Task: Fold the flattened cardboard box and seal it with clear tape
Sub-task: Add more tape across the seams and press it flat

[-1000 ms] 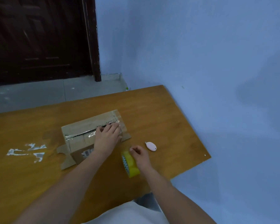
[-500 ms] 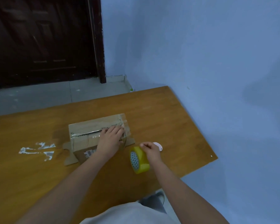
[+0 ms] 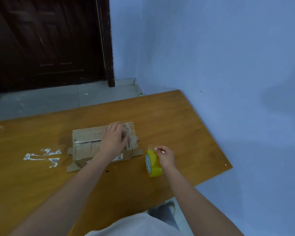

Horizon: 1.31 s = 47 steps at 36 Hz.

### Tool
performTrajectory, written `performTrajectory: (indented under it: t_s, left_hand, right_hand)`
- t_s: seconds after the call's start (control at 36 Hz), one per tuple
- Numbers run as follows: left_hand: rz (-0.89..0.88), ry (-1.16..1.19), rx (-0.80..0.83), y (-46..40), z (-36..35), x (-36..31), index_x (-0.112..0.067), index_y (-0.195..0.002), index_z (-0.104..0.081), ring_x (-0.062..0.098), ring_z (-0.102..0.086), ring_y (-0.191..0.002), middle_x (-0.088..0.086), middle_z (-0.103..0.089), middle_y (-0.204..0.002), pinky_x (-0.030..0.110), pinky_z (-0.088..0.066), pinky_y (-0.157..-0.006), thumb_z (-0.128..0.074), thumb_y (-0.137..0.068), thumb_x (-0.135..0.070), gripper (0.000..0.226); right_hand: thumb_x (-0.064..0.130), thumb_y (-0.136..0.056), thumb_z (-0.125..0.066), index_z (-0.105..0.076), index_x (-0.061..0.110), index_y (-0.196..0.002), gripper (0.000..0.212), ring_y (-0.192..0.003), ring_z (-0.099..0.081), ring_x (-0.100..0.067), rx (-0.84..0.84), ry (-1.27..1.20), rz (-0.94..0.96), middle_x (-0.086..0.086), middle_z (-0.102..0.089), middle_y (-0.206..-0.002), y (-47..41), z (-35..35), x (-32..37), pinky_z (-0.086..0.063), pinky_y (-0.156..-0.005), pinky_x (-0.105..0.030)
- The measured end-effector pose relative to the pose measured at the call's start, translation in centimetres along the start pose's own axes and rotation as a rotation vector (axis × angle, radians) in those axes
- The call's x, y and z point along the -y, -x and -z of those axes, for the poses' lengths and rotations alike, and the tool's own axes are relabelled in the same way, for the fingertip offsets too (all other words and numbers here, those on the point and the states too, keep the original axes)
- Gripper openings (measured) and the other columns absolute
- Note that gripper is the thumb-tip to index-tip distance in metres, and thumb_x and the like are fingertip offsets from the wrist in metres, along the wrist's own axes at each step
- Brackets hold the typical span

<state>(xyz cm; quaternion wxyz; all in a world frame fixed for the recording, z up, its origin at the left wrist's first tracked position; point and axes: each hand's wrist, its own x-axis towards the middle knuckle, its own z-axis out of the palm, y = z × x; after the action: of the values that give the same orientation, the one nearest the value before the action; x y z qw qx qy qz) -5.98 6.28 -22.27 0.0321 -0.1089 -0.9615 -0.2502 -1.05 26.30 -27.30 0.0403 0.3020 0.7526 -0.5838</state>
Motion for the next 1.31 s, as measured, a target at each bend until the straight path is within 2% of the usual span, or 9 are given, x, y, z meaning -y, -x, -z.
performTrajectory:
  t_s: [0.19,0.39,0.56,0.81,0.92,1.0,1.11,1.19,1.31]
  left_hand:
    - [0.131,-0.083,0.097,-1.3,-1.3,0.4,-0.015,-0.149,-0.021,0.018,-0.001,-0.146,0.001,-0.012,-0.159,0.04,-0.003,-0.117,-0.035,-0.099,-0.04,0.058]
    - [0.176,-0.134,0.11,-1.6,-2.0,1.0,-0.015,-0.149,-0.023,0.018,-0.011,-0.145,0.002,-0.023,-0.156,0.035,0.0,-0.118,-0.032,-0.098,-0.046,0.06]
    - [0.185,-0.12,0.095,-1.5,-1.8,0.9,-0.017,-0.148,-0.025,0.018,-0.013,-0.144,0.001,-0.026,-0.154,0.034,-0.001,-0.118,-0.035,-0.097,-0.046,0.059]
    - [0.187,-0.151,0.067,-1.7,-2.1,0.6,-0.018,-0.146,-0.029,0.015,-0.016,-0.143,-0.002,-0.03,-0.153,0.031,0.0,-0.117,-0.039,-0.096,-0.045,0.058]
    - [0.185,-0.15,0.059,-1.8,-2.1,0.4,-0.018,-0.146,-0.031,0.015,-0.017,-0.143,-0.002,-0.031,-0.151,0.03,0.0,-0.117,-0.04,-0.095,-0.045,0.058]
    - [0.185,-0.166,0.06,-1.9,-1.9,0.2,-0.018,-0.145,-0.03,0.016,-0.018,-0.142,-0.001,-0.032,-0.151,0.031,-0.001,-0.117,-0.04,-0.095,-0.045,0.058]
    - [0.183,-0.157,0.063,-1.8,-1.7,0.0,-0.017,-0.145,-0.032,0.016,-0.02,-0.142,-0.001,-0.033,-0.15,0.032,-0.003,-0.117,-0.041,-0.095,-0.044,0.057]
    - [0.18,-0.15,0.064,-1.7,-1.9,0.2,-0.018,-0.144,-0.034,0.017,-0.022,-0.141,-0.001,-0.036,-0.149,0.033,-0.004,-0.117,-0.039,-0.096,-0.045,0.056]
    - [0.17,-0.134,0.048,-1.7,-2.1,0.5,-0.017,-0.144,-0.035,0.016,-0.024,-0.141,0.0,-0.038,-0.148,0.034,-0.006,-0.117,-0.01,-0.09,-0.054,0.07]
  right_hand:
    - [0.007,-0.089,-0.061,-0.068,-0.002,-0.094,0.012,-0.083,-0.055,-0.018,-0.041,0.094,0.048,-0.007,-0.061,-0.085,-1.8,1.0,2.5,-0.037,-0.068,-0.023]
    - [0.007,-0.086,-0.062,-0.07,0.003,-0.094,0.012,-0.098,-0.059,-0.027,-0.111,0.526,0.468,-0.012,-0.065,-0.103,-5.8,3.0,6.6,-0.039,-0.078,-0.026]
    - [0.014,-0.094,-0.053,-0.066,0.005,-0.102,0.018,-0.109,-0.05,-0.032,0.002,0.843,0.496,-0.01,-0.054,-0.118,-10.0,0.9,5.6,-0.047,-0.08,-0.039]
    - [0.013,-0.094,-0.048,-0.056,0.005,-0.11,0.019,-0.111,-0.05,-0.035,0.16,0.77,0.343,-0.014,-0.041,-0.133,-10.1,-2.9,1.4,-0.043,-0.084,-0.037]
    - [0.012,-0.097,-0.046,-0.052,0.006,-0.117,0.022,-0.096,-0.053,-0.036,0.137,0.796,0.352,-0.014,-0.036,-0.134,-10.0,-2.6,0.7,-0.044,-0.077,-0.04]
    - [0.007,-0.096,-0.045,-0.034,0.017,-0.144,0.05,-0.098,-0.052,-0.033,0.154,0.844,0.393,-0.012,-0.028,-0.136,-10.4,-2.4,1.0,-0.047,-0.078,-0.041]
    - [0.023,-0.097,-0.05,-0.017,0.021,-0.151,0.064,-0.116,-0.042,-0.03,0.195,0.866,0.371,-0.008,-0.023,-0.137,-10.0,-2.3,1.9,-0.047,-0.086,-0.038]
    - [0.04,-0.095,-0.048,-0.021,0.026,-0.15,0.062,-0.128,-0.027,-0.032,0.151,0.853,0.331,-0.006,-0.022,-0.14,-8.6,-2.1,3.4,-0.044,-0.091,-0.04]
    - [0.031,-0.096,-0.047,-0.042,0.021,-0.137,0.043,-0.123,-0.031,-0.023,0.115,0.584,0.492,-0.004,-0.031,-0.13,-4.9,-2.1,5.6,-0.036,-0.093,-0.032]
